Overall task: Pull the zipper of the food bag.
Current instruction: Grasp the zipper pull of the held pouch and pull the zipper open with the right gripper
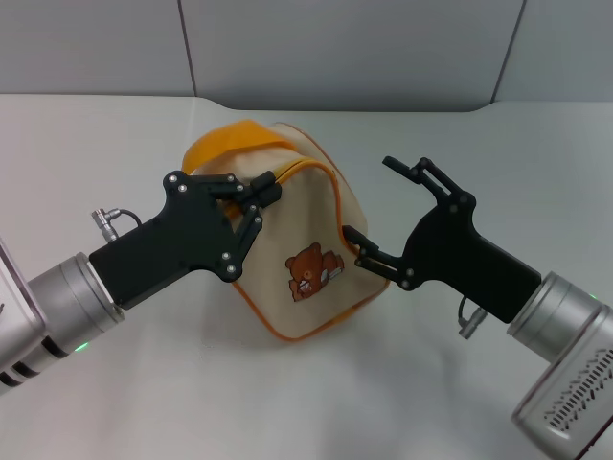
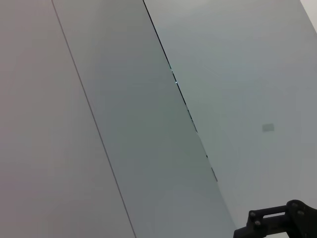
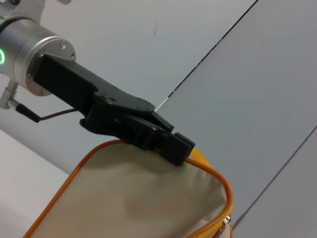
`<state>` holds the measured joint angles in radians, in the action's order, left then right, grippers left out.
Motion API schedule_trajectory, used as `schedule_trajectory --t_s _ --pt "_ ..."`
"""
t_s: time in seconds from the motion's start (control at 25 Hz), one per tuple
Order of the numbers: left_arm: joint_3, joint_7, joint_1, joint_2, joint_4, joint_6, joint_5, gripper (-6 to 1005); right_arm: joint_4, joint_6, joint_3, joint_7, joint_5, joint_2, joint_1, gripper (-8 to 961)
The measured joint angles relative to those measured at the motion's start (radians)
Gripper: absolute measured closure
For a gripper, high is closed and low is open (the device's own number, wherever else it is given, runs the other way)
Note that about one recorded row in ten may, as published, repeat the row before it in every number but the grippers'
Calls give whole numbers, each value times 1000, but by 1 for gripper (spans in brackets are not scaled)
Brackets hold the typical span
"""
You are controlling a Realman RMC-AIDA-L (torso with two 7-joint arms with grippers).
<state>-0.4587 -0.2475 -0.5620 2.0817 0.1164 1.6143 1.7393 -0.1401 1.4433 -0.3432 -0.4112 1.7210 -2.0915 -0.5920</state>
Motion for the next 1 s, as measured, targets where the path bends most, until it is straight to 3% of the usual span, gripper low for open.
schedule_trajectory --t_s 0.32,0.6,1.0 --pt "0 1 0 0 -1 1 0 963 0 -4 11 1 -6 -1 -3 110" --pt "-2 2 1 0 -2 4 1 964 -6 -24 80 -2 -7 -1 -7 120" --pt "-1 5 0 0 -1 3 0 965 -40 -56 70 -7 26 -1 -35 140"
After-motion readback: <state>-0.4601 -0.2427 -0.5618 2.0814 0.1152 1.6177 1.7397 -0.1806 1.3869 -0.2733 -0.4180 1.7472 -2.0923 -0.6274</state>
